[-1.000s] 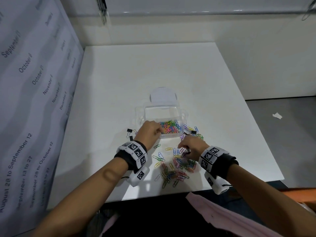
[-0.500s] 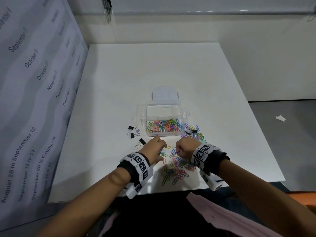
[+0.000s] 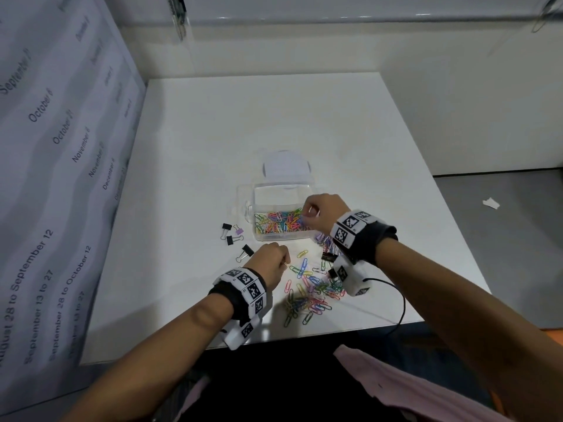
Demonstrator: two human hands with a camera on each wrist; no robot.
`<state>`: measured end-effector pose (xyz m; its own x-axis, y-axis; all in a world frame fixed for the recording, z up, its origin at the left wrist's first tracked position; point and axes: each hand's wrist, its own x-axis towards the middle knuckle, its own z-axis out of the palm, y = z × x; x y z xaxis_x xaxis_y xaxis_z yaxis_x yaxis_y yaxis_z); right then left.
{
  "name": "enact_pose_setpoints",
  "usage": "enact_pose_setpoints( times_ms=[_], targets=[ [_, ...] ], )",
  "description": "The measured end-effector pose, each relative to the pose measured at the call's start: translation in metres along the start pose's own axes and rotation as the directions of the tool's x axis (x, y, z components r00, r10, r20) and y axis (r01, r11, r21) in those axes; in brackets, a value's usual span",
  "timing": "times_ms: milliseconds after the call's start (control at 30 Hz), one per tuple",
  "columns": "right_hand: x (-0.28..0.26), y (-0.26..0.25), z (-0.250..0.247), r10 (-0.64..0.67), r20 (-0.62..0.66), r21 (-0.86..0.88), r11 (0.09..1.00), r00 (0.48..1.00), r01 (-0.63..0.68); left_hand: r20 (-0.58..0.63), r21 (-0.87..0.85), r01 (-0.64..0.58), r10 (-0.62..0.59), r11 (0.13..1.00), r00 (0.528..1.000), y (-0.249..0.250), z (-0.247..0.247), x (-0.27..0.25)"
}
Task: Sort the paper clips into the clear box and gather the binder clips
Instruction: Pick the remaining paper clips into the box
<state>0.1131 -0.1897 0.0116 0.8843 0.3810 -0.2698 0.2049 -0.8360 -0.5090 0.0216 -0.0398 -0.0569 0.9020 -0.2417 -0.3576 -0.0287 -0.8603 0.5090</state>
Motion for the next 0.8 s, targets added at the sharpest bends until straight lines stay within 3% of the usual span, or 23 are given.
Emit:
enact_pose_setpoints(
  times_ms=[133, 233, 333, 433, 533, 667, 800],
  targets=[
    [0.005, -0.001, 0.003, 0.073, -0.034, 0.043, 0.997, 0.997, -0.071, -0.02, -0.001, 0.003, -0.003, 1.0, 1.0, -0.004, -0.001, -0.003],
    [-0.005, 0.004, 0.016, 0.003, 0.001, 0.015, 1.0, 1.0, -0.003, -0.042, -0.013, 0.021, -0.022, 1.0, 0.999, -0.008, -0.003, -0.006],
    [-0.021, 0.01, 0.033, -0.096, 0.144, -0.062, 0.992, 0.985, 0.105, -0.084, -0.066, 0.023, -0.029, 0.998, 0.996, -0.006, -0.01, -0.008],
    [-0.028, 0.015, 0.051, -0.144, 0.346, -0.216, 0.949, 0.927, 0.228, -0.158, -0.135, -0.011, -0.01, 0.991, 0.987, -0.001, -0.024, -0.008],
    [-0.03, 0.018, 0.065, -0.172, 0.414, -0.278, 0.911, 0.894, 0.305, -0.219, -0.193, -0.07, 0.027, 0.979, 0.975, 0.003, -0.038, -0.003],
    [-0.034, 0.014, 0.07, -0.116, 0.414, -0.25, 0.939, 0.903, 0.236, -0.292, -0.124, -0.099, 0.059, 0.987, 0.954, 0.006, -0.052, 0.014],
    [-0.039, 0.009, 0.067, -0.087, 0.391, -0.136, 0.979, 0.916, 0.151, -0.273, -0.078, -0.039, 0.016, 0.996, 0.962, 0.0, -0.057, 0.029]
  ],
)
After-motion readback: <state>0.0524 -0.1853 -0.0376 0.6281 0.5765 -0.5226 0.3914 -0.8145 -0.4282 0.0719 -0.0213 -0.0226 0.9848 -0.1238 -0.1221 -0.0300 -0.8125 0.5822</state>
